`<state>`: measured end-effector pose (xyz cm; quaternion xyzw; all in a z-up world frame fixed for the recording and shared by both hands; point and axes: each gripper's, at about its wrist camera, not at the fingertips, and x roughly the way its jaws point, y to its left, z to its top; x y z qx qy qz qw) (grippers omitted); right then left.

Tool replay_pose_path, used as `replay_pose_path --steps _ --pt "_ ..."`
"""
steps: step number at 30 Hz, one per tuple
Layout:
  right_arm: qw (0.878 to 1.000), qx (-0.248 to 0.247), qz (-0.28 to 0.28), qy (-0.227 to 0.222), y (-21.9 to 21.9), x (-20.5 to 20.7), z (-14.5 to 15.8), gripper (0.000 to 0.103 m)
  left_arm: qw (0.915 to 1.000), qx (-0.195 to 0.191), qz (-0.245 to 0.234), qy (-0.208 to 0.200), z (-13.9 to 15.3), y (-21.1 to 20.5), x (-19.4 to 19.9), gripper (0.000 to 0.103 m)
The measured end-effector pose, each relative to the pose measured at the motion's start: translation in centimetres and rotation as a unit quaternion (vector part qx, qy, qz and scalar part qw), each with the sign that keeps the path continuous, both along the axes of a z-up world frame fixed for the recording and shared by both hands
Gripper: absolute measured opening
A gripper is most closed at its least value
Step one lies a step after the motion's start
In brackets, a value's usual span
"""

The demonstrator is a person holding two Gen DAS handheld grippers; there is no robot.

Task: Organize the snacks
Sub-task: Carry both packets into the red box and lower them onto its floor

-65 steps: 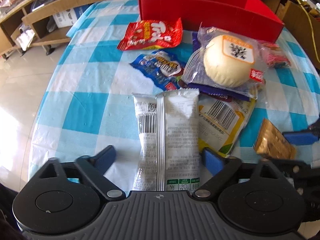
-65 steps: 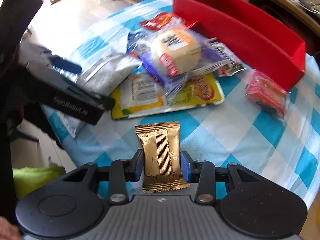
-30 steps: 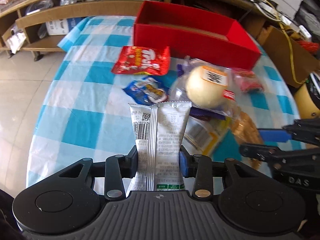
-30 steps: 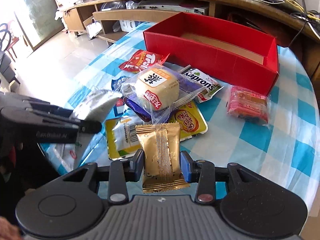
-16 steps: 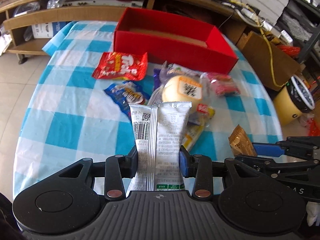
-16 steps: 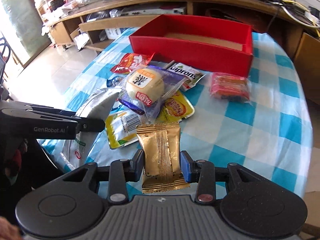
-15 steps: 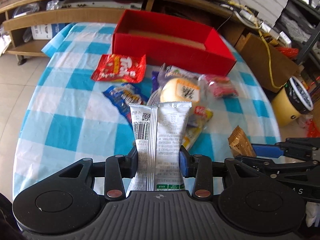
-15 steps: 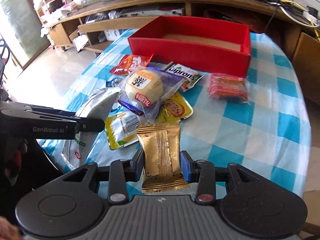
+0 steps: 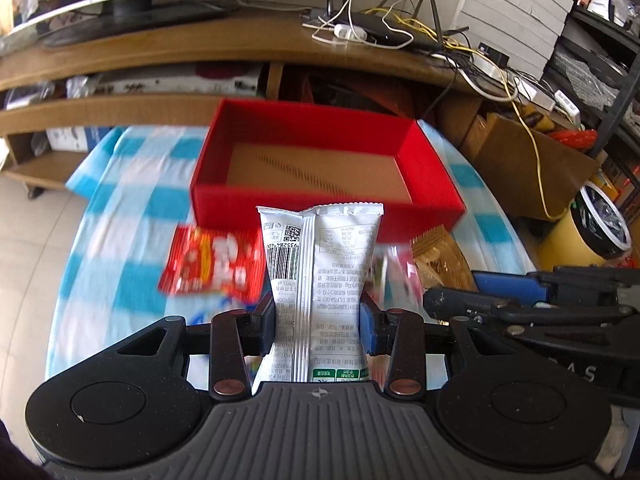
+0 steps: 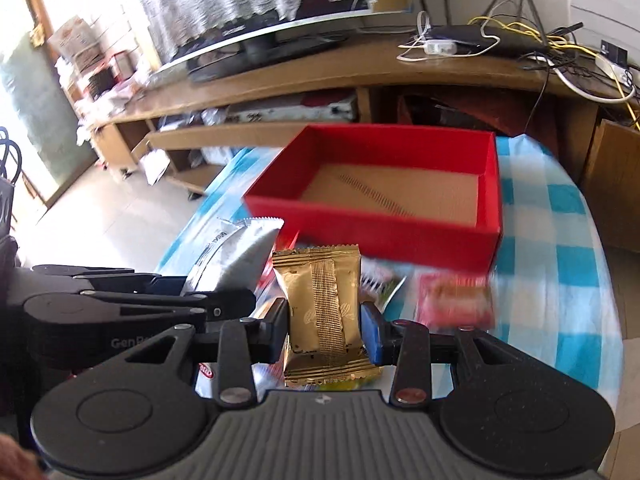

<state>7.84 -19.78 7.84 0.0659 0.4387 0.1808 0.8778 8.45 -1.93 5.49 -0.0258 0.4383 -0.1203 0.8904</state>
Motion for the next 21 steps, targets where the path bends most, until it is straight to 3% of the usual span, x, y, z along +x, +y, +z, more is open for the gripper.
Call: replay_pose_path --steps 13,21 --pt "0.999 -0.012 -0.041 -0.003 -0.6 10.7 -0.4 0.046 0.9997 0.007 0.023 -0.009 0.3 -1.4 9.3 0.047" --pt "0.999 -0.018 -0.051 -0.006 -0.4 15.2 -1.2 0.046 0.9990 0.015 0.038 -0.016 0.1 -1.6 13.6 0.047"
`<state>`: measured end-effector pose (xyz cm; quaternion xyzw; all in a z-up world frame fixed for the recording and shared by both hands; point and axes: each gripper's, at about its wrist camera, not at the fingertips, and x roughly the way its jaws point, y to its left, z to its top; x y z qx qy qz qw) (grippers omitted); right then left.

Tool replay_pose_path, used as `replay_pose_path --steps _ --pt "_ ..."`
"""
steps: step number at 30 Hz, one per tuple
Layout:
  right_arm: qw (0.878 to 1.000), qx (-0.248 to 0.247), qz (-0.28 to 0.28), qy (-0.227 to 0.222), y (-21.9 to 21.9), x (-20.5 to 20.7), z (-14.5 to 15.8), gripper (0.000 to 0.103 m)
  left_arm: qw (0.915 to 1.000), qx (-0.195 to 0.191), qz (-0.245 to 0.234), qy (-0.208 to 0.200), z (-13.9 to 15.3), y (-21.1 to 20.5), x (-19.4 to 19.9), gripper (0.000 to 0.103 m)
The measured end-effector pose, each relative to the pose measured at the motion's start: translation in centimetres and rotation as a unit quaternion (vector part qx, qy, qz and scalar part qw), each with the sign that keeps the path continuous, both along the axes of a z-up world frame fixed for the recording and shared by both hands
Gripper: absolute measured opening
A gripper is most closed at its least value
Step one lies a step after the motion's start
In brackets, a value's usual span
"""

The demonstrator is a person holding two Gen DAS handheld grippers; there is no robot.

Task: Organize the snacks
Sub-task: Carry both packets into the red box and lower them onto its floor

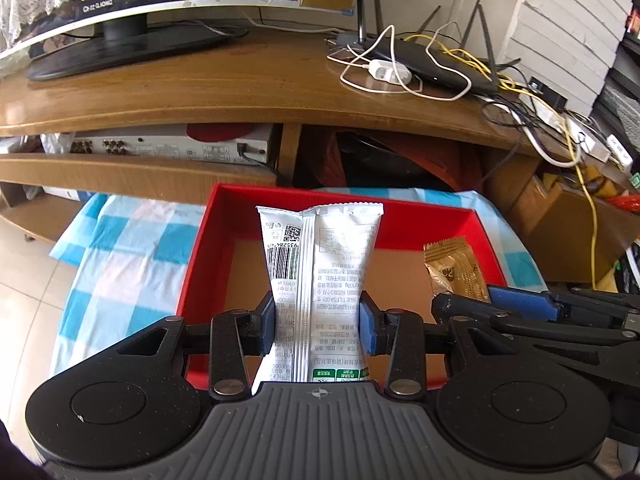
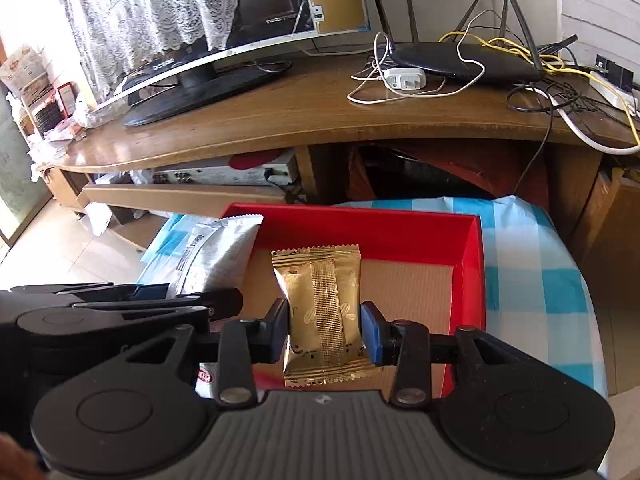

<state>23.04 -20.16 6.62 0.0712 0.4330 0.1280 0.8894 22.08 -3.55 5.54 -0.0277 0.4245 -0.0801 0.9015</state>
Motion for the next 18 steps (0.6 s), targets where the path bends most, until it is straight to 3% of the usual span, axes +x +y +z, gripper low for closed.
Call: replay_pose_path --steps 9,18 --pt "1.000 0.000 -0.009 0.015 -0.1 4.0 -2.6 0.046 0.9997 0.020 0.011 0.003 -1.9 -0.6 3.8 0.046" --pt "0.999 -0.012 -0.001 0.044 0.3 5.7 -6.1 0.046 0.9986 0.034 0.017 0.037 -5.1 -0.4 5.7 0.045"
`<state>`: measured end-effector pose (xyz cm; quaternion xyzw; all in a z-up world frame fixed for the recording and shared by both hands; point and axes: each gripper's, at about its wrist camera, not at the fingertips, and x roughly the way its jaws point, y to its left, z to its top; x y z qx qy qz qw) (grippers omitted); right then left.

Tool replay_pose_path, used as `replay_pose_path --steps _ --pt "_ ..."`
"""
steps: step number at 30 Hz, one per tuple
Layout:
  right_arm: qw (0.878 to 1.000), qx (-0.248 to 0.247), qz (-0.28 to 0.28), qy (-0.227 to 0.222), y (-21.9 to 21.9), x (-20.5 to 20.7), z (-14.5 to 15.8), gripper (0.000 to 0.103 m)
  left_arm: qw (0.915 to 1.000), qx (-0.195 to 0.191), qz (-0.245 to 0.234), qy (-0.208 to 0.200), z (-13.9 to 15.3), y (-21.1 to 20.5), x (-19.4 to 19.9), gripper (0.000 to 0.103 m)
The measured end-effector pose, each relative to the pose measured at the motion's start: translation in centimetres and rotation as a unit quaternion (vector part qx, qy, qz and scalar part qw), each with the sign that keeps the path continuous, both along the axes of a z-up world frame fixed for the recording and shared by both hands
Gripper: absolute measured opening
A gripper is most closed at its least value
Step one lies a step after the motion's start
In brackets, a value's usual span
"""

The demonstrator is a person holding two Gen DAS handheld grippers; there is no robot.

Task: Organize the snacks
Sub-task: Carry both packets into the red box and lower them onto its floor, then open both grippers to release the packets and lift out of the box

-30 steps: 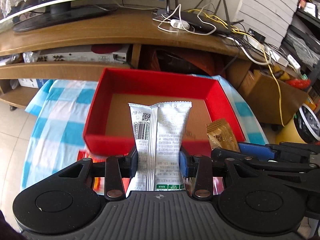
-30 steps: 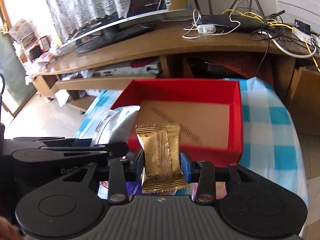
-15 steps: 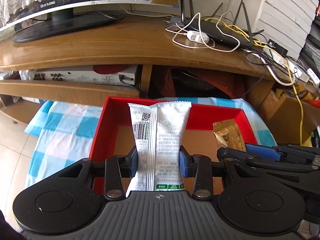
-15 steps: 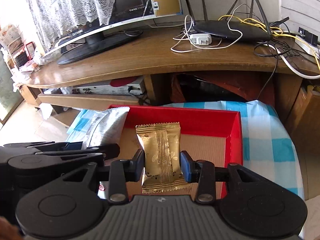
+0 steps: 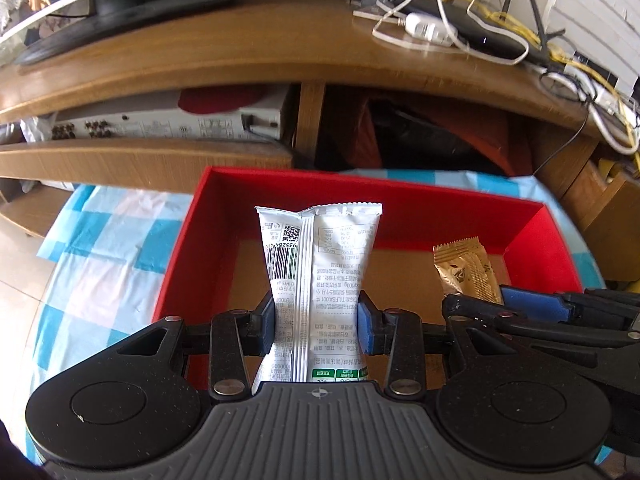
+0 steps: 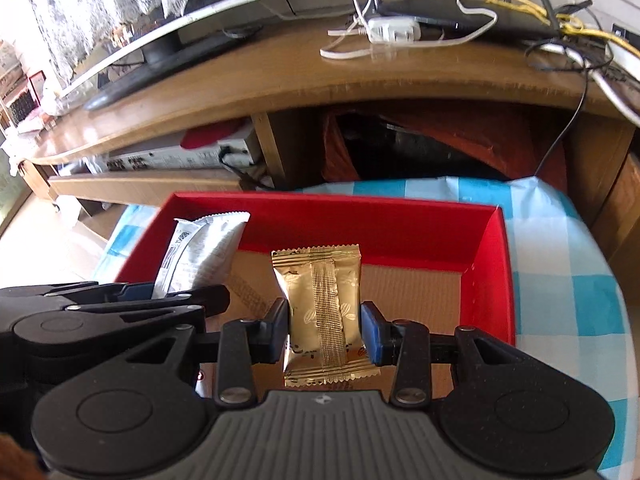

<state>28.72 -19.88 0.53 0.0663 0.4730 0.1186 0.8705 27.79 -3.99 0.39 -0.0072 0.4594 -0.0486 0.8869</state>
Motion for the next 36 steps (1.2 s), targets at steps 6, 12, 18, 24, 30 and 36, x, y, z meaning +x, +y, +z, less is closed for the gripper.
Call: replay_pose_path --steps 6,12,18,24,30,36 --pt "1.000 -0.010 0.009 0.017 0.5 0.3 -1.8 0.046 0.9997 0.011 0.005 0.021 -1.7 0.3 0.2 0.046" --pt "0.999 -0.023 0.017 0.033 0.8 0.2 -3.1 0.047 0.9992 0.019 0.004 0.036 -2.8 0.2 -0.1 0.048" --pt "0.999 -0.030 0.013 0.035 0.5 0.2 -3.3 0.047 0.9992 0.024 0.003 0.032 -2.8 0.2 -0.3 0.060" --pt "0.999 -0.026 0.008 0.025 0.3 -0.1 -2.2 0.048 0.9996 0.015 0.008 0.023 -1.7 0.6 -0.6 0.065" --pt "1.000 -0.016 0.003 0.006 -0.2 -1.3 0.3 0.050 0.9999 -0.003 0.013 0.009 0.4 1.3 -1.8 0.072" --pt "1.000 -0.007 -0.003 -0.006 -0.6 -3.6 2.6 0.051 0.9999 -0.012 0.002 0.008 2.1 1.4 -4.3 0.076"
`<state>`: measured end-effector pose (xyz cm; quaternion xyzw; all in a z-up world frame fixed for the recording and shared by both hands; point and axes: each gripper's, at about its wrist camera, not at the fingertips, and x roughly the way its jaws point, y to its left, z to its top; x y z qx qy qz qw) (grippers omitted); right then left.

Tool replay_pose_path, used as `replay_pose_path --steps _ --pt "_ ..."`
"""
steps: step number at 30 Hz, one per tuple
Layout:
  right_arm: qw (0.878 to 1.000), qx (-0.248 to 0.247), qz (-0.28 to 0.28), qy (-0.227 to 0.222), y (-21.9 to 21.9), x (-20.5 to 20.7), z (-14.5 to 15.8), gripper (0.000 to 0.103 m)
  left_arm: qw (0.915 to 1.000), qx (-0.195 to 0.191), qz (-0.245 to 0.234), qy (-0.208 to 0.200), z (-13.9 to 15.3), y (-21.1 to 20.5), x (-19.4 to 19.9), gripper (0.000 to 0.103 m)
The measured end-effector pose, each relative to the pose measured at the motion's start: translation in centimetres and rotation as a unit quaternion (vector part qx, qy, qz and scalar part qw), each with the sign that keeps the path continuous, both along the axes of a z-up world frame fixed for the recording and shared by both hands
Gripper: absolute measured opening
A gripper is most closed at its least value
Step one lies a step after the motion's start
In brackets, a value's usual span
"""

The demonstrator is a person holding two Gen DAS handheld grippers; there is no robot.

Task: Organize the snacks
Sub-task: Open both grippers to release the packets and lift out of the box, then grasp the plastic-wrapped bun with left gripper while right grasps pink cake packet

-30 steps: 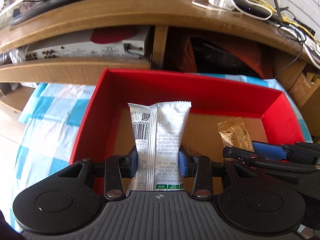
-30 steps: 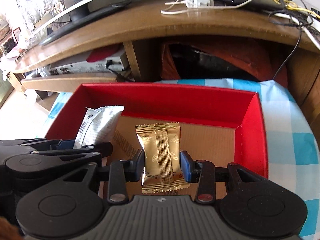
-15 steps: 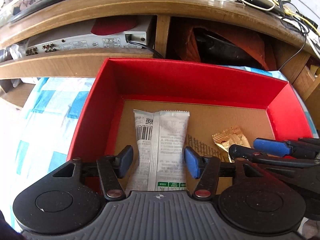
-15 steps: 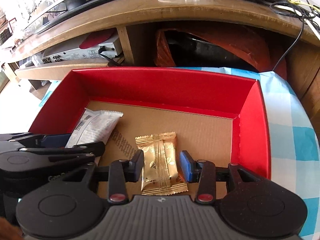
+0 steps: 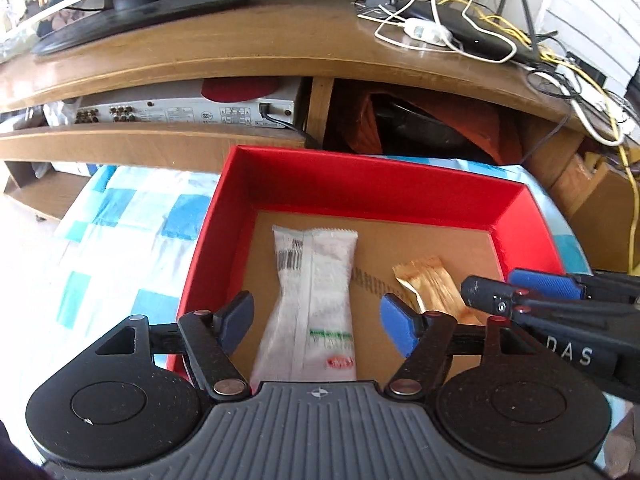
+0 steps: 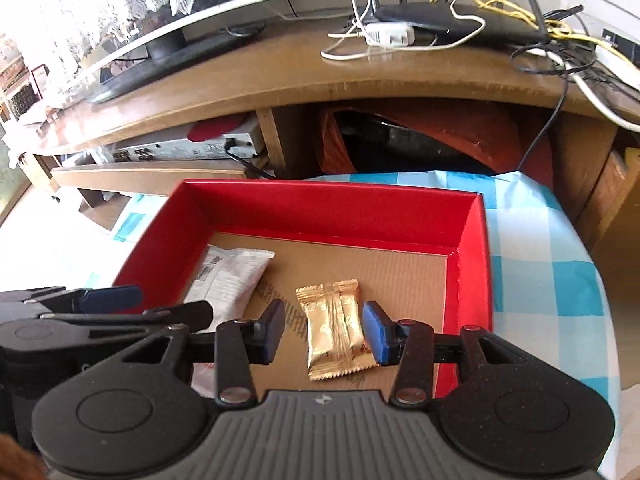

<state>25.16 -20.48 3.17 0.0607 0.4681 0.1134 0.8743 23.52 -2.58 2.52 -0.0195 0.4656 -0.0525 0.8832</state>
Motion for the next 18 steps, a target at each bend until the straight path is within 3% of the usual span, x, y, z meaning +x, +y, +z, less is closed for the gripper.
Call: replay_pose_path --steps 4,6,13,18 --pt "1.000 0.005 -0.003 0.003 -0.5 -2.1 0.7 0.055 0.9998 -0.016 -0.008 0.011 0.7 0.3 -2.6 0.080" --pt "1.000 0.003 0.000 0.007 -0.7 -3.2 0.9 0.057 0.9997 -0.015 -0.015 0.007 1.1 0.3 -4.1 0.087" --pt "1.000 0.003 0.015 0.018 -1.3 -7.4 1.5 0.061 0.9984 -0.032 -0.046 0.009 2.0 0.2 -9.1 0.090" --pt "0.999 0.002 0.021 0.031 -1.7 -9.6 1.4 0.064 0.9970 -0.013 -0.074 0.022 1.2 -0.9 -11.5 0.093"
